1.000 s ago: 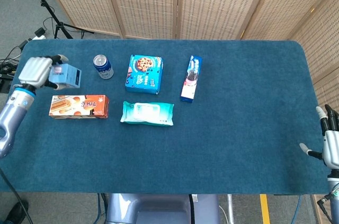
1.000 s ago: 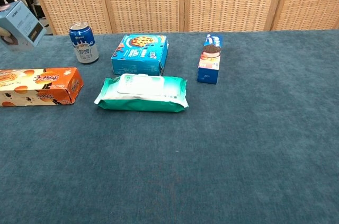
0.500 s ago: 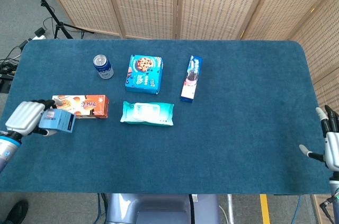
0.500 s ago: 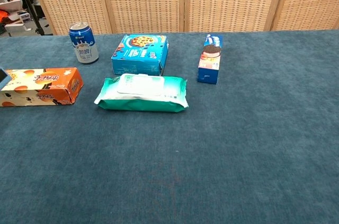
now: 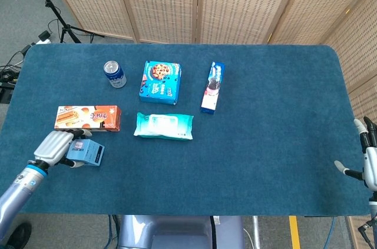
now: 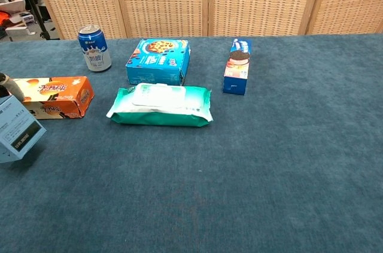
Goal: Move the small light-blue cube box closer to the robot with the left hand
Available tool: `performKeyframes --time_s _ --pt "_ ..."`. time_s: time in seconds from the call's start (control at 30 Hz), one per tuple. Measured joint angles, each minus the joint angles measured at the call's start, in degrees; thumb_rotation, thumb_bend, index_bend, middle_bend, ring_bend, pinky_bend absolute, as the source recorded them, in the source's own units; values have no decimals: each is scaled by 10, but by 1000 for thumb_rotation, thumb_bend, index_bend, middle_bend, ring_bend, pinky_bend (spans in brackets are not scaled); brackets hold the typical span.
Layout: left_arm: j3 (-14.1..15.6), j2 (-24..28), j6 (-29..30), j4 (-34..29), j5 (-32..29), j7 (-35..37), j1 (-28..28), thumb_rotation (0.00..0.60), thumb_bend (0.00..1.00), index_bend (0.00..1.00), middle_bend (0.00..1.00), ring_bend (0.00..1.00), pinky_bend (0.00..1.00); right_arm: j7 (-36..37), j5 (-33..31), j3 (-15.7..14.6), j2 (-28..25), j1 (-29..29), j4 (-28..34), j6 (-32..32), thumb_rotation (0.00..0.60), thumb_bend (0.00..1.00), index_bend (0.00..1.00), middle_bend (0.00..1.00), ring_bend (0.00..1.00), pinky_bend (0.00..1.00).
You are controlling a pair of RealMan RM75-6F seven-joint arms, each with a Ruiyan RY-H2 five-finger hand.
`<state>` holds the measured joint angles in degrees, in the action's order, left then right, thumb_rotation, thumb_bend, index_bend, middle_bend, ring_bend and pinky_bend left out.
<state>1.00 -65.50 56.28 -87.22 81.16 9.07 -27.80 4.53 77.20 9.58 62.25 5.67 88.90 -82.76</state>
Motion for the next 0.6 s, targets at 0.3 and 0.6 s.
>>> performKeyframes --time_s 0.3,0.6 --pt "-4 -14 -33 -37 -46 -84 -9 600 0 43 0 0 107 9 -2 2 -4 -2 -1 -2 600 0 0 0 0 0" --pt "6 14 -7 -64 18 -39 -3 600 0 35 0 0 105 16 0 2 -7 -5 2 -6 600 0 0 0 0 0"
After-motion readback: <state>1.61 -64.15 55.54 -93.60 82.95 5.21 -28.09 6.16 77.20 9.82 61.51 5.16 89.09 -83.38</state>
